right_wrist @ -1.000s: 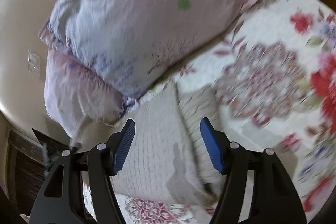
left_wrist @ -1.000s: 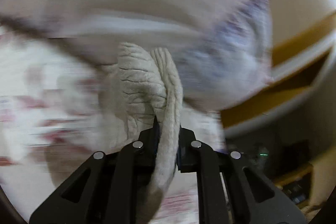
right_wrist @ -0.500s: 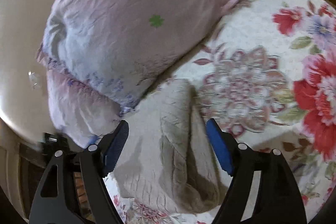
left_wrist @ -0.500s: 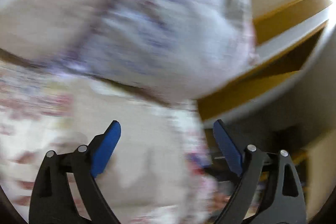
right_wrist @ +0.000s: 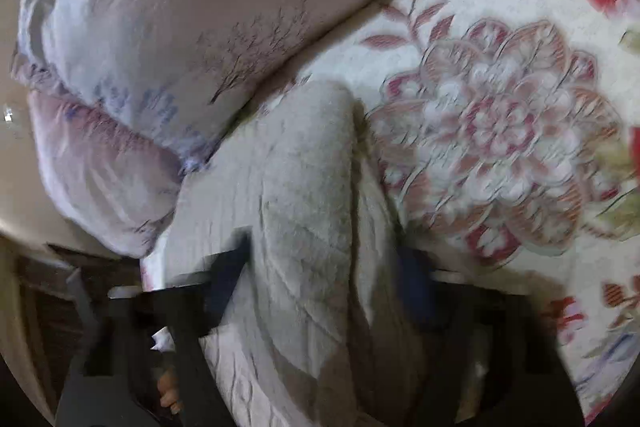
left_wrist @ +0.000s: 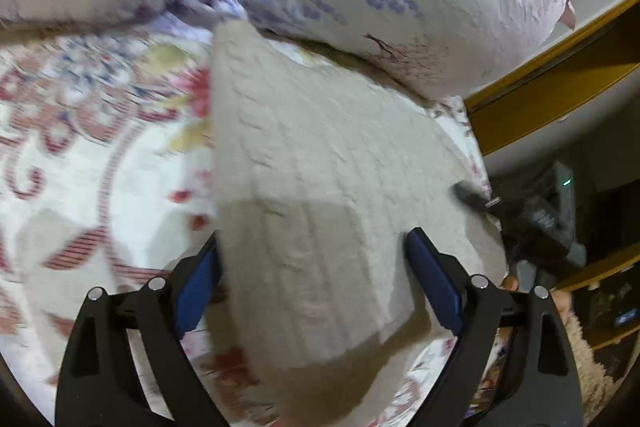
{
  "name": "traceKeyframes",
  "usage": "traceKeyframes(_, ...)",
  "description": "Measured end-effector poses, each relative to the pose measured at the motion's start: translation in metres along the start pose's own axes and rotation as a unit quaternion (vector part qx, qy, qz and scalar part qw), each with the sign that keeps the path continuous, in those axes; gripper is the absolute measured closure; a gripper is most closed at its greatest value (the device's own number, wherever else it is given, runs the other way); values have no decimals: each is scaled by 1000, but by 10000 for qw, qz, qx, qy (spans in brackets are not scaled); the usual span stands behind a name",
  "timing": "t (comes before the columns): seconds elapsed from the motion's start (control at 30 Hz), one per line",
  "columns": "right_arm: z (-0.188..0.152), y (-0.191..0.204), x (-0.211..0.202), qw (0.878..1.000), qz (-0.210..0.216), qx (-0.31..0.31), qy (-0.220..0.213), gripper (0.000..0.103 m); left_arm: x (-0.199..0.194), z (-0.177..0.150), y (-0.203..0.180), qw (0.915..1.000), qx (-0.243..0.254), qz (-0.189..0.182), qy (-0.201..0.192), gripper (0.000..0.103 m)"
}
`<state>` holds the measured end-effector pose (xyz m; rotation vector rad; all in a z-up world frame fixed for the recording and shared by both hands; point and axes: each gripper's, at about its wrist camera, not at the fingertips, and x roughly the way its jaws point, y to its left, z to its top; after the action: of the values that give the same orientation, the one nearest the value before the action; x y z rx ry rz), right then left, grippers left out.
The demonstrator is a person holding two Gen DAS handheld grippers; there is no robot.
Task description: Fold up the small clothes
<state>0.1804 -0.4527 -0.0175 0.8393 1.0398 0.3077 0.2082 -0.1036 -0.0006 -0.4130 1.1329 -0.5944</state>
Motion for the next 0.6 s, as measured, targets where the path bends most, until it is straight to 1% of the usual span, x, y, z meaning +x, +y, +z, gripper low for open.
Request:
traceKeyframes(0.03, -3, -8, 0, 9990, 388, 217, 15, 76, 0, -1, 1, 9999, 0, -50, -125, 28)
traceKeyframes(0.07, -5, -10, -1, 9981, 536, 310, -7, 78, -1, -1, 7, 9997, -92, -164, -126, 41)
traceKeyframes(0.1, -9, -6, -5, 9979, 603, 214, -85, 79, -3, 0, 11, 9993, -161, -312, -144, 56)
traceKeyframes(0.13, -12, 4, -9, 9976, 678, 49, -144, 79, -12, 1, 17, 9983, -185, -524, -186, 60)
traceKeyframes(0.17, -15, 16, -12, 9964, 819, -122, -167, 80, -24, 1, 23, 9977, -120, -631, -205, 64)
traceKeyframes(0.2, -18, 29, -13, 9947, 969, -303, -152, 80, -42, -1, 24, 9974, 138, -666, -256, 64)
traceKeyframes(0.23, -21, 47, -11, 9925, 1063, -595, -115, 81, -58, -3, 24, 9967, 435, -579, -361, 64)
traceKeyframes(0.27, -25, 64, -7, 9902, 1050, -915, -80, 81, -71, -2, 24, 9958, 613, -515, -438, 64)
traceKeyframes(0.3, -28, 77, -2, 9880, 1009, -1165, -52, 81, -90, -4, 32, 9943, 828, -361, -567, 63)
traceKeyframes(0.33, -31, 85, 5, 9868, 941, -1318, -27, 81, -101, -4, 36, 9935, 936, -128, -641, 62)
traceKeyframes(0.37, -32, 93, 19, 9868, 731, -1441, 50, 81, -104, -3, 41, 9921, 1040, 154, -690, 56)
traceKeyframes(0.4, -31, 95, 33, 9877, 452, -1489, 140, 80, -104, -2, 48, 9877, 1161, 733, -750, 46)
traceKeyframes(0.43, -34, 97, 55, 9875, -164, -1546, 250, 75, -98, 0, 54, 9783, 1281, 1439, -764, 42)
traceKeyframes(0.47, -36, 98, 65, 9852, -581, -1596, 249, 69, -92, 0, 56, 9708, 1370, 1815, -769, 30)
traceKeyframes(0.5, -39, 100, 66, 9833, -838, -1615, 40, 63, -94, -2, 57, 9658, 1403, 1976, -918, 25)
traceKeyframes(0.53, -41, 105, 57, 9812, -1014, -1627, -219, 61, -100, -5, 56, 9638, 1330, 2054, -1064, 25)
traceKeyframes(0.57, -45, 109, 47, 9781, -1127, -1693, -438, 61, -112, -12, 53, 9594, 1226, 2198, -1270, 21)
traceKeyframes(0.6, -50, 113, 34, 9749, -1144, -1786, -680, 62, -121, -19, 49, 9566, 1184, 2271, -1393, 13)
